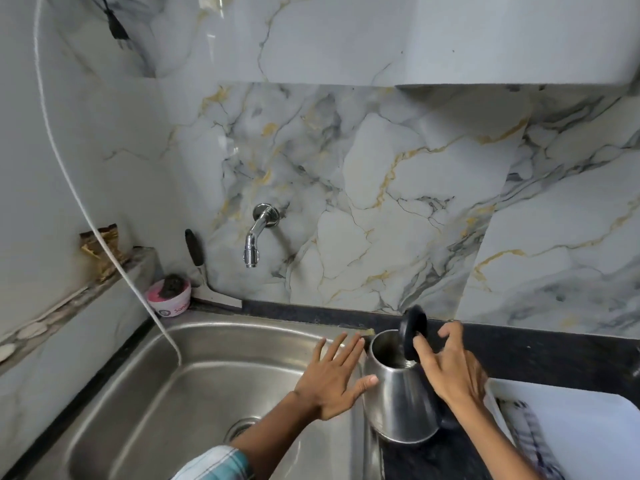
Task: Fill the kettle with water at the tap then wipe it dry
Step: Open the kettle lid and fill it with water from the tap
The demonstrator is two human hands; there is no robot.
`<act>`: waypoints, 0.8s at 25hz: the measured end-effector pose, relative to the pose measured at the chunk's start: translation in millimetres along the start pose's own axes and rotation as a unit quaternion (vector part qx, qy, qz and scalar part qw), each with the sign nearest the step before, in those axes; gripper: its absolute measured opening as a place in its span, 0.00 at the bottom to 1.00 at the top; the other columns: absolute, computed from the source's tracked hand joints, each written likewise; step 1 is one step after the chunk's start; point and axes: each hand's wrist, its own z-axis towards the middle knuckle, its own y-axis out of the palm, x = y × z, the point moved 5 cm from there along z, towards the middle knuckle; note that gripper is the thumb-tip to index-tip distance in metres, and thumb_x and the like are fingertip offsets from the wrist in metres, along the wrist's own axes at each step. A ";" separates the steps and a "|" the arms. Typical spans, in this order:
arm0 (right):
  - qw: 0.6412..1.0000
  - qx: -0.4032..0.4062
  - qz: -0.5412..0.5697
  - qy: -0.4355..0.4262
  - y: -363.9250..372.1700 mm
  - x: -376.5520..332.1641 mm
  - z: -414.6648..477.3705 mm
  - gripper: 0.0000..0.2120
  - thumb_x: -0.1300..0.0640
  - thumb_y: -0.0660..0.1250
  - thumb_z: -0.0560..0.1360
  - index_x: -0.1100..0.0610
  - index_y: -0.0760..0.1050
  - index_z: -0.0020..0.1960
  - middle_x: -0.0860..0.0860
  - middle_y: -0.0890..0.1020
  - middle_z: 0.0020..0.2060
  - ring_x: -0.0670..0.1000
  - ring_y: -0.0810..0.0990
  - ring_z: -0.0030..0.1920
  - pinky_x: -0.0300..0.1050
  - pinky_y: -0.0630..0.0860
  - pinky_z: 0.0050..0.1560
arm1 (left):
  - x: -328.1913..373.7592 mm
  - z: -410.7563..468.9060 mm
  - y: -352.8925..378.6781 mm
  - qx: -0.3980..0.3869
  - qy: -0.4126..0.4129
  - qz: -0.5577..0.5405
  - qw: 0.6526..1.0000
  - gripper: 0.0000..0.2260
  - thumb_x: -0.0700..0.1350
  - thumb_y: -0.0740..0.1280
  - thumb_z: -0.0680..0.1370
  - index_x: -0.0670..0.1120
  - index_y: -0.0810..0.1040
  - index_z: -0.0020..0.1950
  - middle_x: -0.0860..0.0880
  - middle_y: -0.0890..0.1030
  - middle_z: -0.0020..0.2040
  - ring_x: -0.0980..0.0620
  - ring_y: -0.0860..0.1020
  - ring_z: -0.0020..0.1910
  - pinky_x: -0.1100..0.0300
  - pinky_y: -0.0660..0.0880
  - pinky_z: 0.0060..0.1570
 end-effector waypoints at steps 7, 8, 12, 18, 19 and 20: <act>0.991 -0.080 0.105 -0.032 87.5 -116.5 17.3 0.20 0.38 0.56 0.75 0.52 0.59 0.56 0.49 0.80 0.36 0.57 0.75 0.41 0.50 0.68 0.43 | -162.6 -19.9 -136.8 0.231 -0.257 0.055 0.937 0.29 0.60 0.55 0.80 0.45 0.59 0.77 0.45 0.64 0.77 0.46 0.60 0.77 0.47 0.61 0.70; 0.989 -0.093 0.115 -0.029 102.3 -132.6 16.5 0.19 0.39 0.56 0.77 0.52 0.59 0.56 0.48 0.80 0.36 0.57 0.76 0.41 0.50 0.69 0.43 | -176.9 -18.7 -152.9 0.261 -0.280 0.048 0.923 0.27 0.59 0.58 0.80 0.44 0.64 0.74 0.43 0.72 0.72 0.43 0.67 0.72 0.47 0.68 0.64; 0.980 -0.129 0.153 0.008 149.1 -178.6 13.7 0.21 0.37 0.54 0.77 0.53 0.58 0.58 0.44 0.78 0.33 0.52 0.76 0.37 0.50 0.68 0.40 | -201.2 4.6 -183.9 0.287 -0.335 -0.014 0.898 0.25 0.65 0.65 0.74 0.45 0.78 0.56 0.45 0.80 0.53 0.41 0.80 0.51 0.48 0.75 0.43; 0.975 -0.133 0.177 0.036 191.0 -216.7 16.8 0.18 0.39 0.55 0.80 0.53 0.58 0.58 0.42 0.73 0.32 0.56 0.75 0.42 0.50 0.68 0.45 | -205.2 32.5 -186.3 0.331 -0.364 -0.070 0.868 0.18 0.58 0.69 0.73 0.43 0.79 0.48 0.46 0.80 0.49 0.43 0.80 0.46 0.48 0.76 0.48; 0.974 -0.130 0.183 0.039 196.8 -221.0 16.3 0.19 0.39 0.55 0.80 0.53 0.59 0.58 0.41 0.72 0.32 0.55 0.74 0.42 0.50 0.68 0.45 | -206.7 35.4 -186.2 0.329 -0.356 -0.066 0.872 0.16 0.56 0.68 0.73 0.43 0.80 0.46 0.46 0.80 0.47 0.43 0.79 0.44 0.49 0.75 0.48; 0.972 -0.130 0.191 0.038 198.4 -224.6 15.3 0.19 0.39 0.55 0.79 0.53 0.59 0.58 0.41 0.71 0.33 0.53 0.74 0.40 0.50 0.68 0.45 | -207.4 36.6 -187.8 0.326 -0.346 -0.072 0.877 0.14 0.54 0.68 0.71 0.43 0.80 0.43 0.46 0.80 0.44 0.43 0.79 0.42 0.50 0.74 0.47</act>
